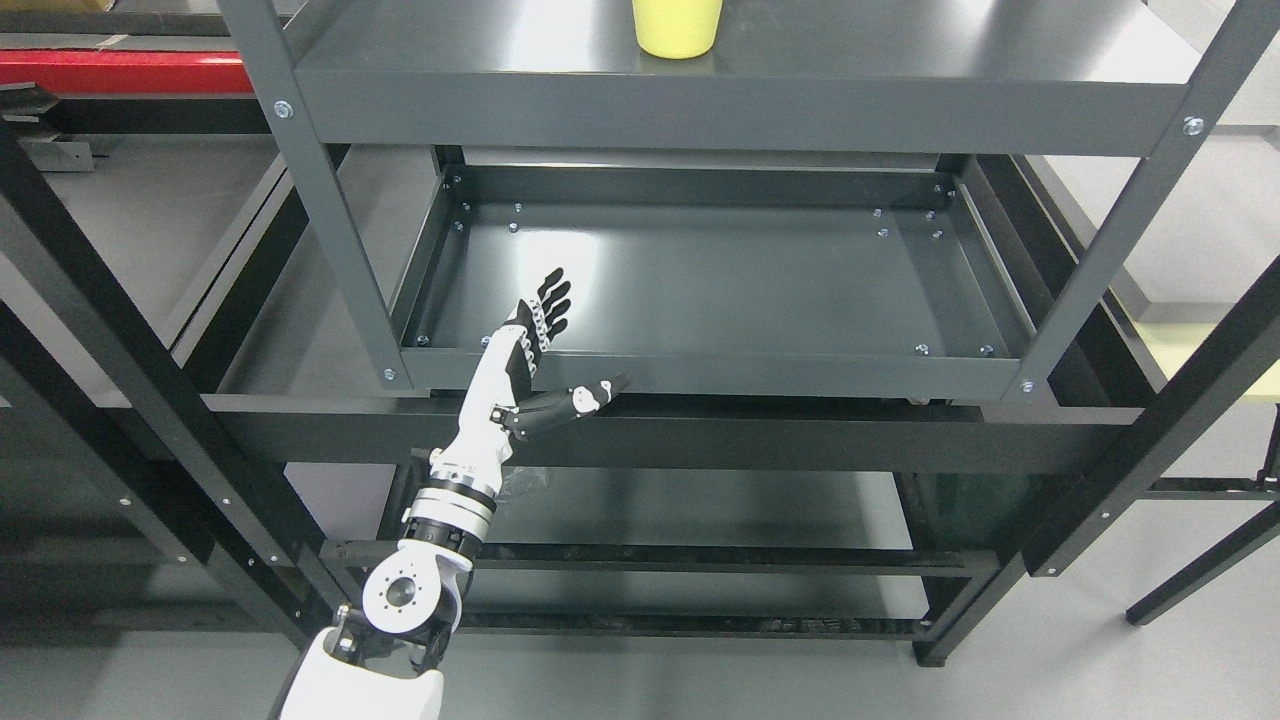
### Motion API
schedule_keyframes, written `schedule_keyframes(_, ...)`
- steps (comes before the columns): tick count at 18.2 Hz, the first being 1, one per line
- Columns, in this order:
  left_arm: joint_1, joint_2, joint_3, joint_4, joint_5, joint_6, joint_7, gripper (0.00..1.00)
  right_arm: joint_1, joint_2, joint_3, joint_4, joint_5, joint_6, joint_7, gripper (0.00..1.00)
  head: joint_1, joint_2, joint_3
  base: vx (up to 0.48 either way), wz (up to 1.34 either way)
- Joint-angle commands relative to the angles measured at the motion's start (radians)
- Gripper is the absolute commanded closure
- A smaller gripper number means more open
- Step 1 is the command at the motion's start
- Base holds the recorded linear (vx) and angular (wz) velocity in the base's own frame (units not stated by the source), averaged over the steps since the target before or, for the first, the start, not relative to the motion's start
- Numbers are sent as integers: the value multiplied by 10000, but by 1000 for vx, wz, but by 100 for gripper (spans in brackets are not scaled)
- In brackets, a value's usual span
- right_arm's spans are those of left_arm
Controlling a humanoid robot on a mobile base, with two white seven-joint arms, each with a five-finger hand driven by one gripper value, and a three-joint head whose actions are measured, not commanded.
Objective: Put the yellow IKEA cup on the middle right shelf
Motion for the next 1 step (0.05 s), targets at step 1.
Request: schedule_keyframes(1,173,175,267,-269,-6,2,2,3,138,-175,169,0,-245,8,-8,1,0,0,0,0,0)
